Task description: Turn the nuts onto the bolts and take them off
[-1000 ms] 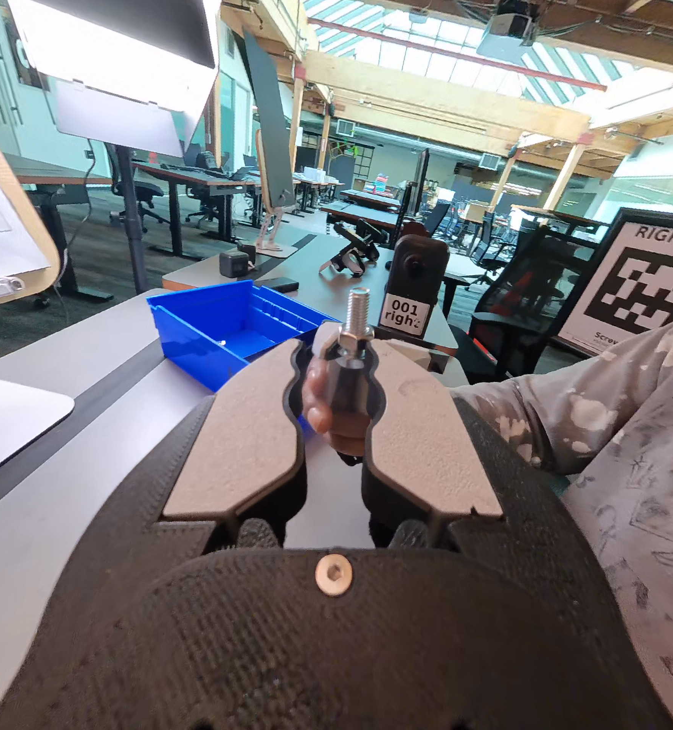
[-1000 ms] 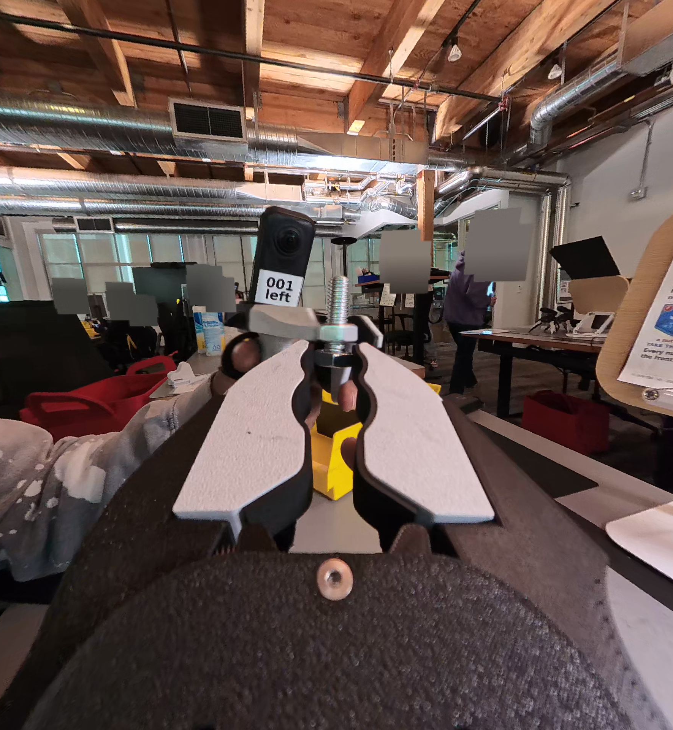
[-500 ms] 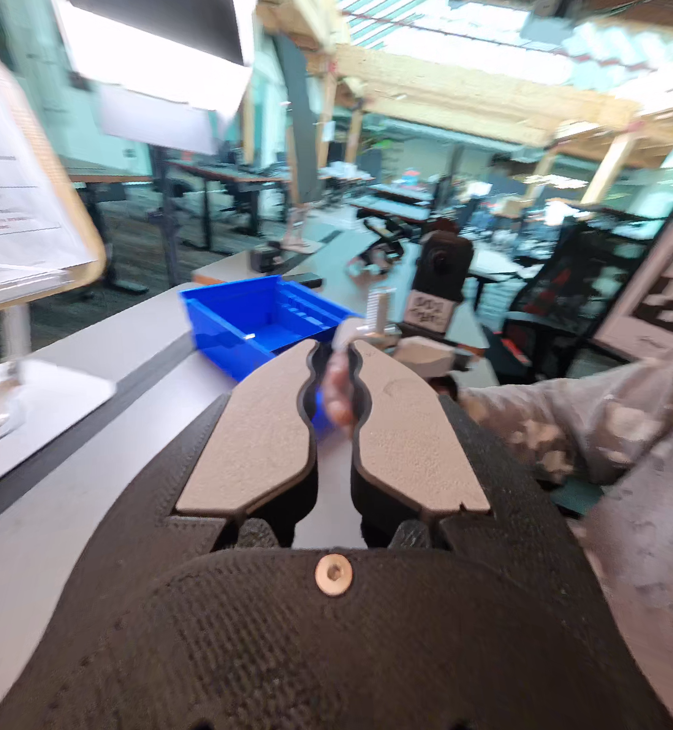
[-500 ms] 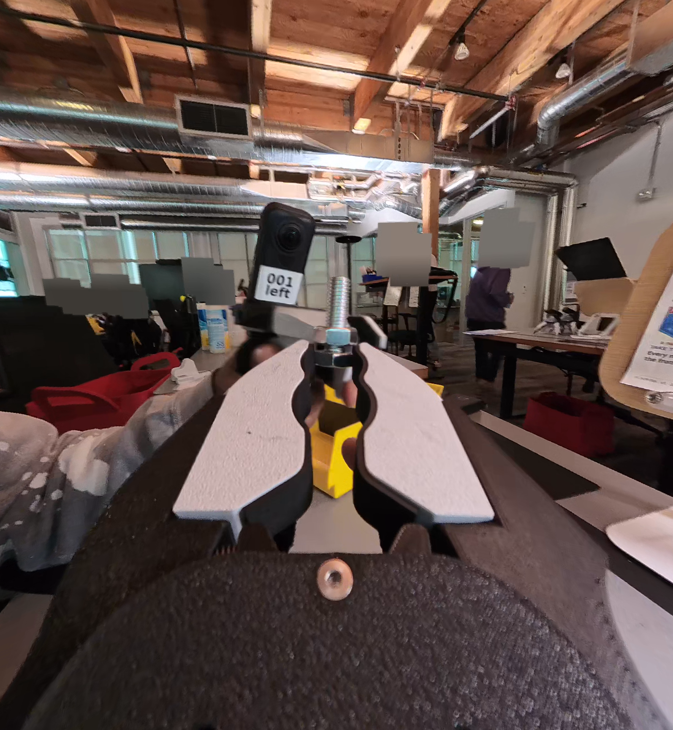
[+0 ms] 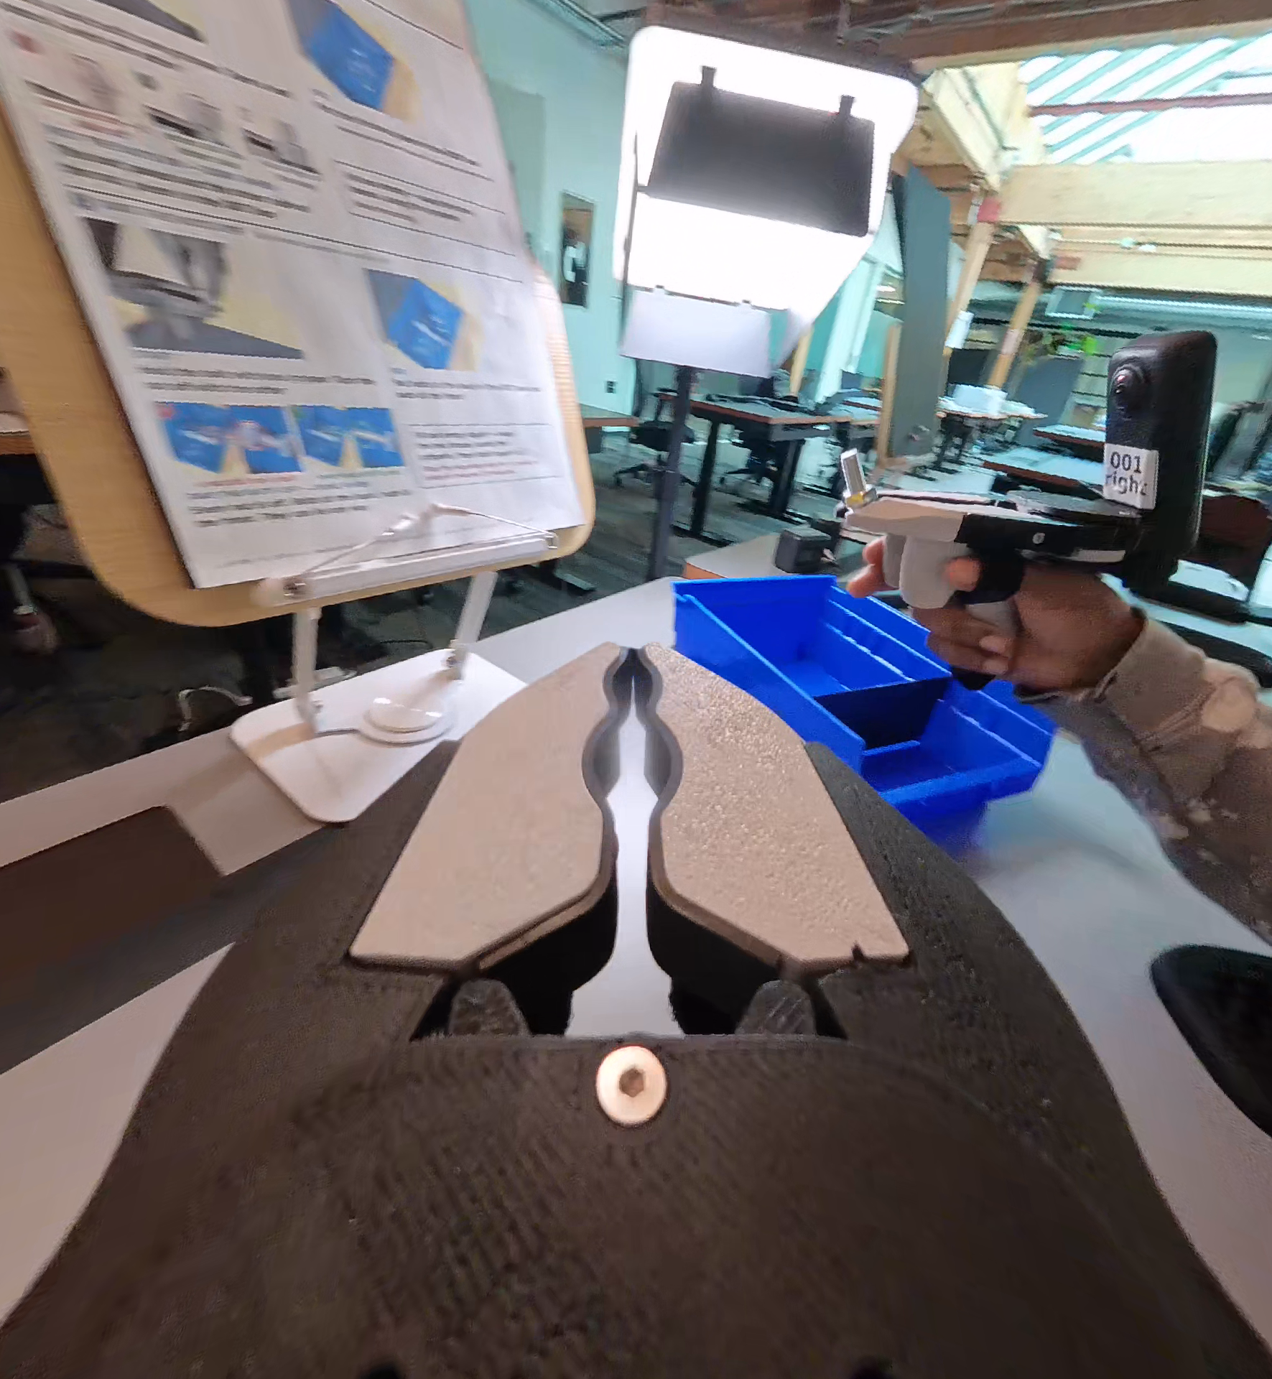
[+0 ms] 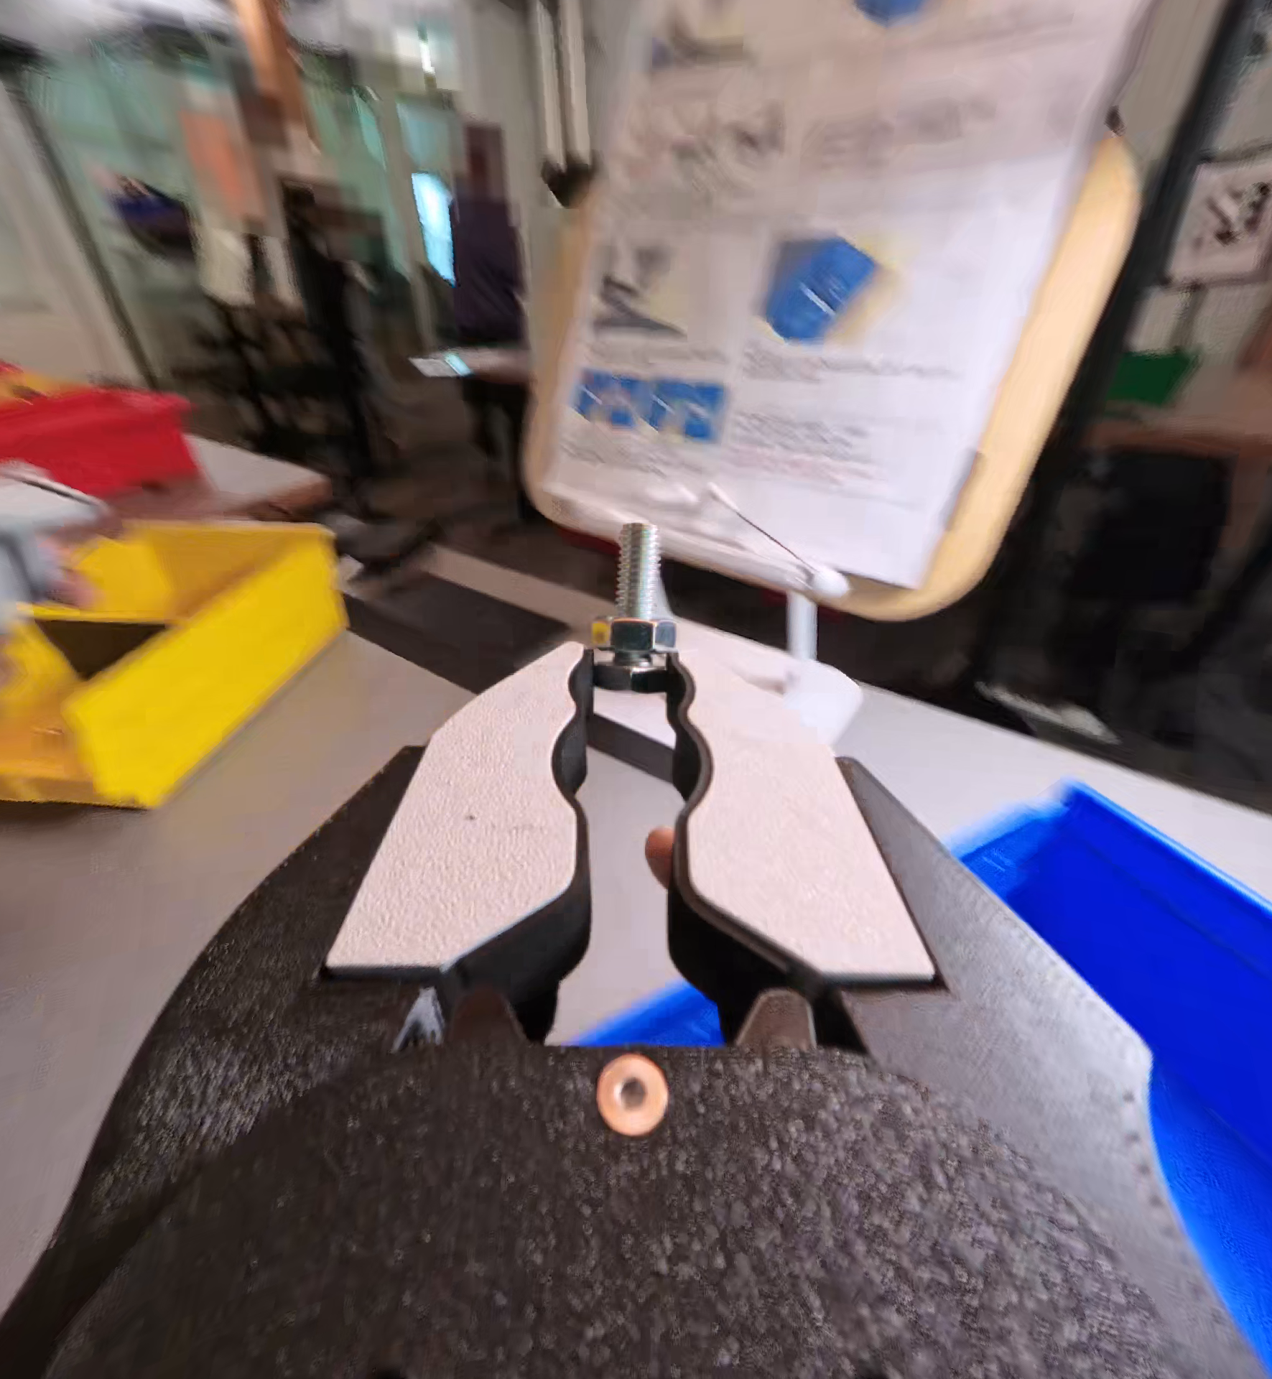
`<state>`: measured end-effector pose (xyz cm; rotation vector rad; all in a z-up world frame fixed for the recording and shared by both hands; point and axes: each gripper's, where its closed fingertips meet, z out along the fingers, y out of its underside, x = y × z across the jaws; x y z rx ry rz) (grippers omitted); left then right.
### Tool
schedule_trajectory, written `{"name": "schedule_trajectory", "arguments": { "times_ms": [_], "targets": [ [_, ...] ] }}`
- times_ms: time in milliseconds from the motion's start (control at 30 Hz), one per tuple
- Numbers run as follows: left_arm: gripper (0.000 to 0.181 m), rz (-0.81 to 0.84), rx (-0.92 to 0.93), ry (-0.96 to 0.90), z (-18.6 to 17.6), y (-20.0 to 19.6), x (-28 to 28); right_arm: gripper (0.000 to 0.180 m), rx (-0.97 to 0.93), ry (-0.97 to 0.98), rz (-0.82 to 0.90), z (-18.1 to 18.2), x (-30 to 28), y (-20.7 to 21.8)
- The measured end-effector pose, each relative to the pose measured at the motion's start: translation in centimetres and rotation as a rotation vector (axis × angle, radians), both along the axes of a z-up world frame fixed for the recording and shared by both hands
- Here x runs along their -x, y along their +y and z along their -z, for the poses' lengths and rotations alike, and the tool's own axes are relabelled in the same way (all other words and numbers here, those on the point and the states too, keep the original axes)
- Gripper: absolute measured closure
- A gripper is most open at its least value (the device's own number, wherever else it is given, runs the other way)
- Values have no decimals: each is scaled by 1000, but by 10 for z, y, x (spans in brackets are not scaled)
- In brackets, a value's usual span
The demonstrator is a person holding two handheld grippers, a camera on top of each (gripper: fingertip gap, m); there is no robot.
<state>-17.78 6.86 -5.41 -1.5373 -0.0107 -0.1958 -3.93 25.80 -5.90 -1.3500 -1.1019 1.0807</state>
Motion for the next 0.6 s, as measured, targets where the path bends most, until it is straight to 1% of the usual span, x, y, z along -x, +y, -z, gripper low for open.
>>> {"name": "schedule_trajectory", "arguments": {
  "times_ms": [67,133,167,233,333,400,467,600],
  "targets": [
    [180,-62,-3,-11,0,-4,17,162,-6,-241,181,34,-13,70],
    [180,-109,-11,-19,-1,-9,30,161,28,-505,327,78,-32,130],
    [180,-127,-15,-20,-2,-12,36,161,72,-600,378,99,-40,151],
    [180,-151,-23,-17,-6,-18,43,162,173,-729,454,132,-54,181],
    [180,-188,-45,-10,-14,-29,53,161,238,-910,555,174,-74,209],
    [180,-203,-63,-9,-20,-35,58,161,284,-978,587,194,-82,216],
    [180,-215,-73,-13,-22,-40,63,161,324,-1004,591,208,-82,219],
    [180,-222,-75,-28,-22,-43,72,161,344,-1089,626,229,-89,224]
  ]
}}
